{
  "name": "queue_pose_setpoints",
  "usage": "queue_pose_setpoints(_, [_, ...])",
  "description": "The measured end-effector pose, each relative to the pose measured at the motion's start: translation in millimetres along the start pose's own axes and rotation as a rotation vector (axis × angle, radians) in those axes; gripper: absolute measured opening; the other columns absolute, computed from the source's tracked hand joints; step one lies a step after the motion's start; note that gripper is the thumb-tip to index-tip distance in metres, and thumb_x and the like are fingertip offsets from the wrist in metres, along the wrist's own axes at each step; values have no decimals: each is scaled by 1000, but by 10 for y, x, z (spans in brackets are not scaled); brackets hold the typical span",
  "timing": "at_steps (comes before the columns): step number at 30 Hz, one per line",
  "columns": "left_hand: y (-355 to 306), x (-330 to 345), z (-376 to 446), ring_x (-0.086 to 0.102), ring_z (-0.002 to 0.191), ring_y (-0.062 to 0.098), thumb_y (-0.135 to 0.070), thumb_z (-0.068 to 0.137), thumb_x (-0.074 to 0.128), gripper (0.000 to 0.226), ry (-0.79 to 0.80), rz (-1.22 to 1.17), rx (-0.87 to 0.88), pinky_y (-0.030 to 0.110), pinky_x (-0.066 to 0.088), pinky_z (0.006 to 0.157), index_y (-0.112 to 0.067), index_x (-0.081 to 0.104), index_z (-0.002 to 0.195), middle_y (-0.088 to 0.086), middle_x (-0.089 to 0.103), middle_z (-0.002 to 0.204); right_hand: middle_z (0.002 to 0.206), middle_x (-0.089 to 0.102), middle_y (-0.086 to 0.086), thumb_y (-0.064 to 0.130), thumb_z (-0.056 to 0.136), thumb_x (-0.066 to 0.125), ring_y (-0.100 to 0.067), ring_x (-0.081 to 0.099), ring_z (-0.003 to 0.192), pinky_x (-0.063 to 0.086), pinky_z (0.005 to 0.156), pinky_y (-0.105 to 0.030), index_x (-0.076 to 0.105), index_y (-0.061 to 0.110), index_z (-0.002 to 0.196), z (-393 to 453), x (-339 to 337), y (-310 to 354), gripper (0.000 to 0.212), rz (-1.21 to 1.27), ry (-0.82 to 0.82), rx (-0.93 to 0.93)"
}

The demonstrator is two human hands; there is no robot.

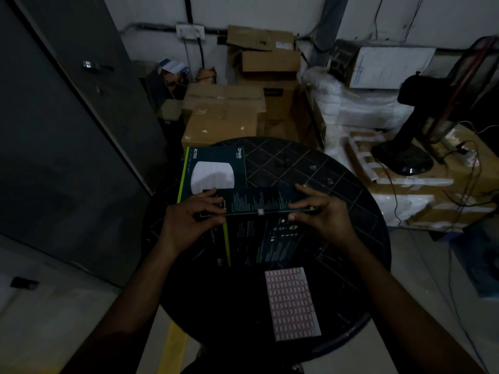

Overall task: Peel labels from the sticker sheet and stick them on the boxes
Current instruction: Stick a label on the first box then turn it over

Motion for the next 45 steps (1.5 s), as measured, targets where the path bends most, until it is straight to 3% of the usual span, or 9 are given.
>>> queue_pose_setpoints(7, [23,-105,-64,55,127,18,-18,71,84,22,-179,176,25,46,46,105,-29,77,88,-6,70,117,107,74,-3,18,65,88,-9,69,111,56,89,-23,77,6,75,-33,-100,-90,19,18,-147,-47])
queue_pose_setpoints(14, [232,-104,-72,54,129,8,-18,74,76,19,-75,-118,-170,24,44,106,-28,78,91,-22,66,121,126,67,-2,9,72,82,-16,62,125,53,98,-28,79,8,87,-94,-141,-227,15,175,-59,8])
queue_pose_setpoints(20, [296,-124,-104,54,129,11,10,81,66,32,-21,-356,-303,16,47,96,-16,77,95,-10,68,124,137,61,-11,-7,80,72,-16,57,131,53,98,-27,75,3,101,-161,-92,-384,24,414,5,134])
queue_pose_setpoints(25, [620,-166,-434,50,129,21,-17,92,59,40,-361,-726,-649,39,42,91,-30,57,130,-1,57,140,133,63,-4,42,98,55,-30,60,122,58,79,-39,63,28,130,-440,-104,-646,36,467,-158,598])
queue_pose_setpoints(27, [744,26,-568,48,127,25,-33,99,50,32,-260,-627,-894,45,40,93,-32,56,131,2,52,143,134,56,-4,67,95,40,-34,59,117,58,75,-42,55,32,137,-615,180,-748,56,497,10,914])
queue_pose_setpoints(30, [757,260,-666,53,114,28,-43,102,41,33,-147,-582,-1080,46,43,98,-26,53,128,11,52,140,126,60,-11,84,86,27,-38,63,107,61,74,-47,62,34,122,-759,474,-696,71,540,229,1110])
queue_pose_setpoints(36, [732,274,-661,45,128,47,-75,81,49,78,-83,-538,-1224,53,54,85,-32,42,144,19,38,151,121,68,-16,82,88,24,-41,68,102,60,77,-52,67,27,119,-649,391,-605,77,551,201,1123])
queue_pose_setpoints(41, [401,297,-563,50,123,43,-75,89,35,70,-37,-552,-1161,60,42,101,-27,53,136,14,56,135,108,72,-18,86,84,26,-41,70,91,59,72,-47,69,24,117,-635,-37,-465,81,448,204,1080])
queue_pose_setpoints(45, [66,328,-446,61,108,32,-66,93,41,60,-31,-580,-1089,51,47,91,-18,61,123,11,67,118,81,74,-12,72,89,41,-32,69,76,57,70,-42,69,20,91,-585,-397,-319,59,539,100,978])
Point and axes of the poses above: each hand's wrist, its own z-axis towards the middle knuckle, its own x-axis out of the palm, y = z × x, the point moved 9 cm from there along z, towards the middle knuckle
